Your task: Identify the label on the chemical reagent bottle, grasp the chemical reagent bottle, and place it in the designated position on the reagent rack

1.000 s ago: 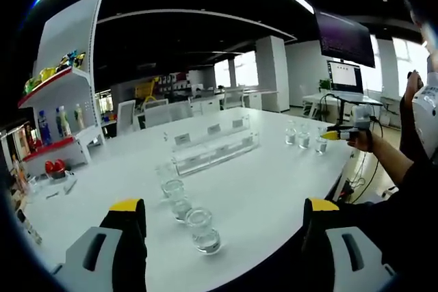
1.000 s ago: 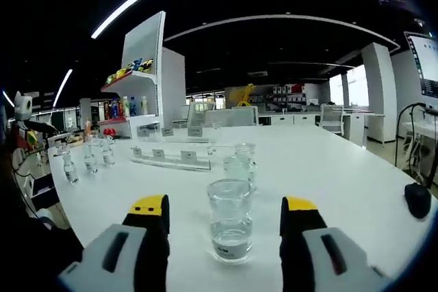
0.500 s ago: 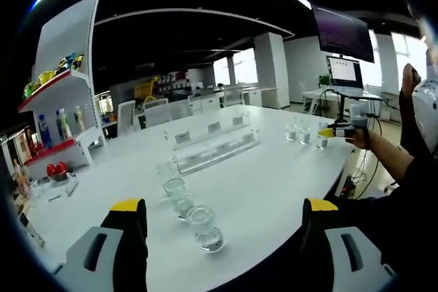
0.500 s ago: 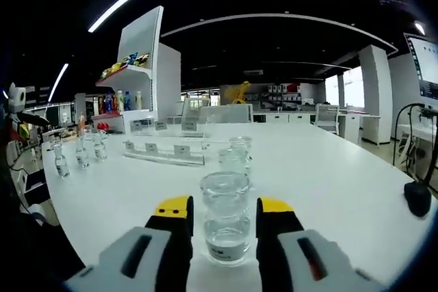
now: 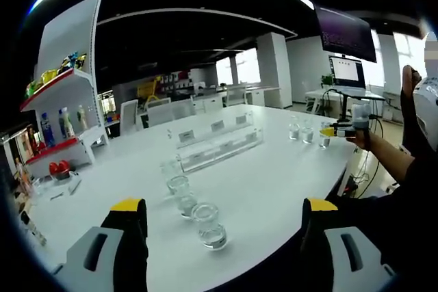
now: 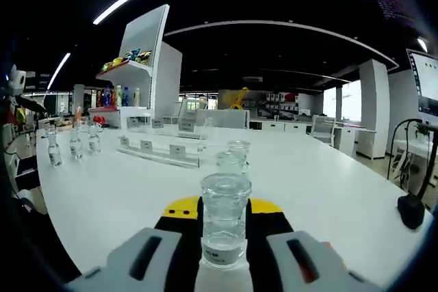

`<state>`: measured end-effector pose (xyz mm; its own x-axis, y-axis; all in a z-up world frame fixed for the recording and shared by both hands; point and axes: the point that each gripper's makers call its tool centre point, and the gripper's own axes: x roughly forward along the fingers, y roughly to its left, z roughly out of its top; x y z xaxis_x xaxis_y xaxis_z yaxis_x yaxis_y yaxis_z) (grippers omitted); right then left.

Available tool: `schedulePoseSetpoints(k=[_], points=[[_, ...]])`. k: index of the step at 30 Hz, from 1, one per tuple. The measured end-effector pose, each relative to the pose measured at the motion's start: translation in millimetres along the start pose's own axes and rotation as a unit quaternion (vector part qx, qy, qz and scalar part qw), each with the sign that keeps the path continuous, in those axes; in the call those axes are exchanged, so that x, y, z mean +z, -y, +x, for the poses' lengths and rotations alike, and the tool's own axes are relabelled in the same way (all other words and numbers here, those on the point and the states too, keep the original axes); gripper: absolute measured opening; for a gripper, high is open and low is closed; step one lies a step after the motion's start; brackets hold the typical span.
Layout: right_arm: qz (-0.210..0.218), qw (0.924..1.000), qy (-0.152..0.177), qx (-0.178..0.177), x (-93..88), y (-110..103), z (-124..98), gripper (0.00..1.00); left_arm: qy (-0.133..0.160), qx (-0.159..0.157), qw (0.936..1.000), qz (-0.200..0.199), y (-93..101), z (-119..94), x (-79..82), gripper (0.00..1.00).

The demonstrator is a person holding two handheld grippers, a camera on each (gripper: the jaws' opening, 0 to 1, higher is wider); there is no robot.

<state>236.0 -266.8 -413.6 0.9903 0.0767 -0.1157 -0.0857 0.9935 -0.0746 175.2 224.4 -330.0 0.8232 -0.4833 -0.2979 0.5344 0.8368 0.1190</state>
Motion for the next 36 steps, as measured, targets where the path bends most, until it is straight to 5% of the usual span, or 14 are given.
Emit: schedulePoseSetpoints(k=[26, 31, 36], points=[[0.016, 0.9992, -0.006, -0.035, -2.5, 9.1, -2.8, 0.18, 0.003, 0.019, 0.9998, 0.004, -15.0, -11.1, 0.2, 0.92], [0.087, 0.9961, -0.005, -0.007, 1.5, 2.9, -8.1, 0.18, 0.001, 0.015, 0.9999, 0.005, -12.0, -8.1, -0.5, 0.92], [0.069, 0.9976, 0.004, -0.001, 17.9, -4.5, -14.8, 0.18, -0.001, 0.012, 0.9999, 0.006, -10.1, -6.1, -0.7, 0.92]])
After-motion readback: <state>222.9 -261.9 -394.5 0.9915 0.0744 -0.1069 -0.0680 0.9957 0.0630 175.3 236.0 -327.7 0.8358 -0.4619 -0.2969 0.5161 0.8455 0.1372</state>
